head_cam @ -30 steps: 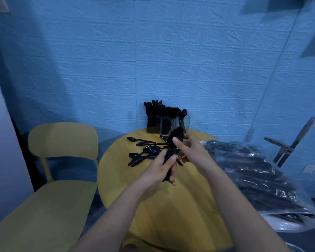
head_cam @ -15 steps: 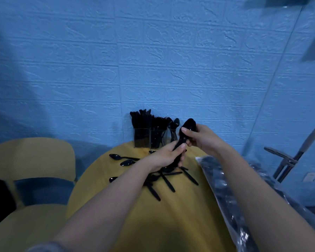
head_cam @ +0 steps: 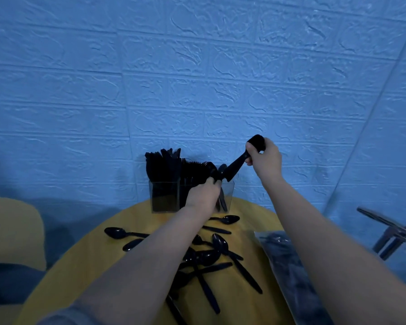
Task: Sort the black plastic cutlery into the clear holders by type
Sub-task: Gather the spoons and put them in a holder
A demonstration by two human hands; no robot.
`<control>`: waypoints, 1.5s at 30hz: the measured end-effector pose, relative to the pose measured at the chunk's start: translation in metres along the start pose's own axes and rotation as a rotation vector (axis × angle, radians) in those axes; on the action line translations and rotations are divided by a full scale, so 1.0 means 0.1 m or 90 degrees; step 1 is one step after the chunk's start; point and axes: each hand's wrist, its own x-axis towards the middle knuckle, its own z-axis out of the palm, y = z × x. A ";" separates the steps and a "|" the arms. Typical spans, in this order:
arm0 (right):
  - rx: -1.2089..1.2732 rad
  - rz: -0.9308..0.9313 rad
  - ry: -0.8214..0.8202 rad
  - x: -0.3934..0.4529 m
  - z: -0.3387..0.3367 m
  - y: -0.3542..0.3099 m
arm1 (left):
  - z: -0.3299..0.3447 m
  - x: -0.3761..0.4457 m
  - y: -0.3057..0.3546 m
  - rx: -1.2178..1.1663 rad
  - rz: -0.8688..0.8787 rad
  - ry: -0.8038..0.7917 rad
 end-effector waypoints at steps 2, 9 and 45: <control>-0.022 -0.001 -0.013 0.05 0.12 0.10 | 0.02 0.06 -0.03 0.042 -0.002 0.025; -0.156 -0.001 -0.123 0.04 0.32 0.36 | 0.04 0.15 -0.08 0.040 0.001 0.088; -0.259 0.070 -0.057 -1.03 0.06 0.53 | 0.18 -1.26 -0.39 -0.545 -0.155 0.138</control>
